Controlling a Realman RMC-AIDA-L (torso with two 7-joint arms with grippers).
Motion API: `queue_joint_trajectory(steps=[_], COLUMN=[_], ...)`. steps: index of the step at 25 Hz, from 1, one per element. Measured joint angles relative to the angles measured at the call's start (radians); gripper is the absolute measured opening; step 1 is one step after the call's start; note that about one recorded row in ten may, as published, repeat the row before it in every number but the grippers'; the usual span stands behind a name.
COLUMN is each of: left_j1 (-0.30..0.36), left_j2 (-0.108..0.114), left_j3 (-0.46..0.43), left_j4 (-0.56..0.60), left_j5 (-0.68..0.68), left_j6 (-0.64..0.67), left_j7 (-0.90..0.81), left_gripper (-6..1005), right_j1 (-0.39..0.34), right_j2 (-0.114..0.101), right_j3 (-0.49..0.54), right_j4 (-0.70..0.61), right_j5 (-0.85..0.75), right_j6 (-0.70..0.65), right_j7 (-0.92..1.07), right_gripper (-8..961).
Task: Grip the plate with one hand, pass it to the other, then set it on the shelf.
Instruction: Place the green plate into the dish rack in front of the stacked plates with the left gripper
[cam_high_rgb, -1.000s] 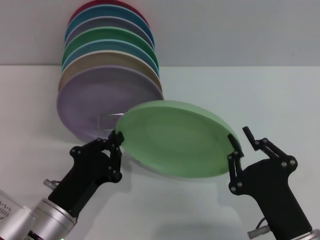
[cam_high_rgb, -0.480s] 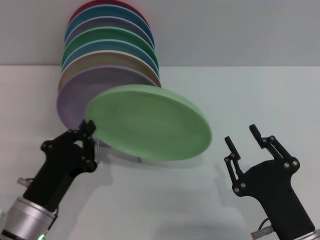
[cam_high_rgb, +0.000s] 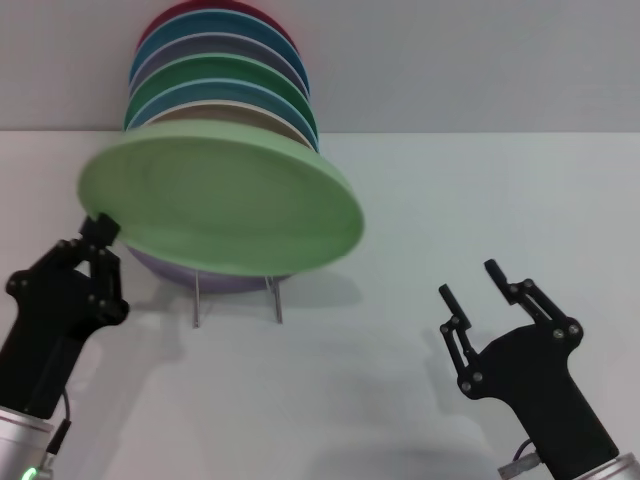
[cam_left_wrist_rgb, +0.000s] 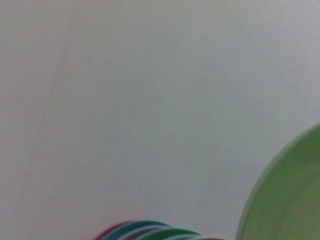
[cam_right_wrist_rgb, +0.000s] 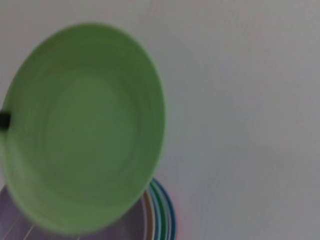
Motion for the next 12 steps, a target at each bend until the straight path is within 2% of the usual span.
queue_joint_trajectory(steps=[12], left_j1=[-0.024], left_j2=[-0.005], left_j3=[-0.074], left_j4=[0.029], left_j5=[-0.001], left_j6=[0.004], left_j7=[0.064], left_gripper=[28], right_j1=[0.054], right_j2=[0.002], right_j3=[0.011], right_j4=[-0.083], right_j5=[0.001], right_j6=[0.032], right_j7=[0.048], right_gripper=[422])
